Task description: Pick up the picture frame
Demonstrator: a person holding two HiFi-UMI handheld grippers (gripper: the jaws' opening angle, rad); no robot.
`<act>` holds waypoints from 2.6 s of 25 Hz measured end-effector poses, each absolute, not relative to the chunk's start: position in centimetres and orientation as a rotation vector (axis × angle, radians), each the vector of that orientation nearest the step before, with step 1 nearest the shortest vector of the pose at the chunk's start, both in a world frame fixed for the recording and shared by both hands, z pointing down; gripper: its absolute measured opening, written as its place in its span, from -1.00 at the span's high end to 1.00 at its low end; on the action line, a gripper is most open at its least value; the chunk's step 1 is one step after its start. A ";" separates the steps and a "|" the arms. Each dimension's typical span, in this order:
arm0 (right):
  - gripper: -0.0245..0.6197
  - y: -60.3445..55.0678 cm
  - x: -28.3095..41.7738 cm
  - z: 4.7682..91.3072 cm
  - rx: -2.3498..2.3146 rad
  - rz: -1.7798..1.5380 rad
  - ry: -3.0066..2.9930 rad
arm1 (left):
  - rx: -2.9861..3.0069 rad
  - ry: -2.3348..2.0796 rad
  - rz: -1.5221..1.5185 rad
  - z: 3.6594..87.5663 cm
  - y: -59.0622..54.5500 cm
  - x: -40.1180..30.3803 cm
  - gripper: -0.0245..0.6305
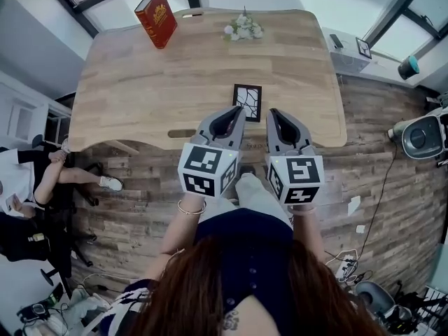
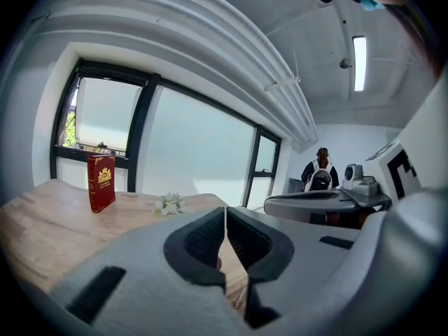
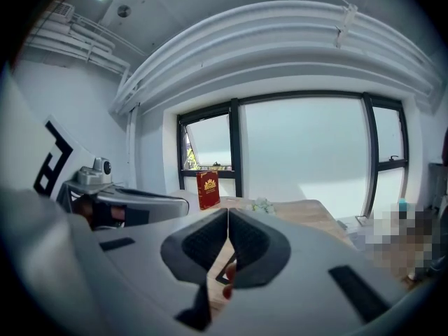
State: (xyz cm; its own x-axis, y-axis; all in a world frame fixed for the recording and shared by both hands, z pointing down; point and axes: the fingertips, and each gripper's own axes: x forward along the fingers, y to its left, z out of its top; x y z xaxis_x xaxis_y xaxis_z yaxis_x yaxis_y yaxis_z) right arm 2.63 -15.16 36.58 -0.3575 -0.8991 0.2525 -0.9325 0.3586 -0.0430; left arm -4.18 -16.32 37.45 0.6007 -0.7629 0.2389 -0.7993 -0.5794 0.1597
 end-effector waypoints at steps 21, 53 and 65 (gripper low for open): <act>0.84 -23.4 4.4 43.3 1.484 0.376 -2.365 | 2.463 -1.258 0.354 44.1 -23.7 -2.7 0.83; 0.83 -29.2 3.8 57.0 1.294 0.655 -2.165 | 2.226 -1.136 0.609 58.6 -29.5 -5.1 0.73; 0.64 -29.2 3.7 62.2 1.243 0.805 -2.077 | 2.095 -1.082 0.687 63.9 -29.5 -5.6 0.63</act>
State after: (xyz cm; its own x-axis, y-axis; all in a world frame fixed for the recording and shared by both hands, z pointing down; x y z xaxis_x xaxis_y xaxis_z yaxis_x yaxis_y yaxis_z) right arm 3.74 -29.23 62.17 -0.3963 -0.5504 0.7348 -0.9019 0.3833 -0.1993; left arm -5.64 -29.49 63.87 0.5170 -0.4892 0.7024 -0.8437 -0.4299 0.3216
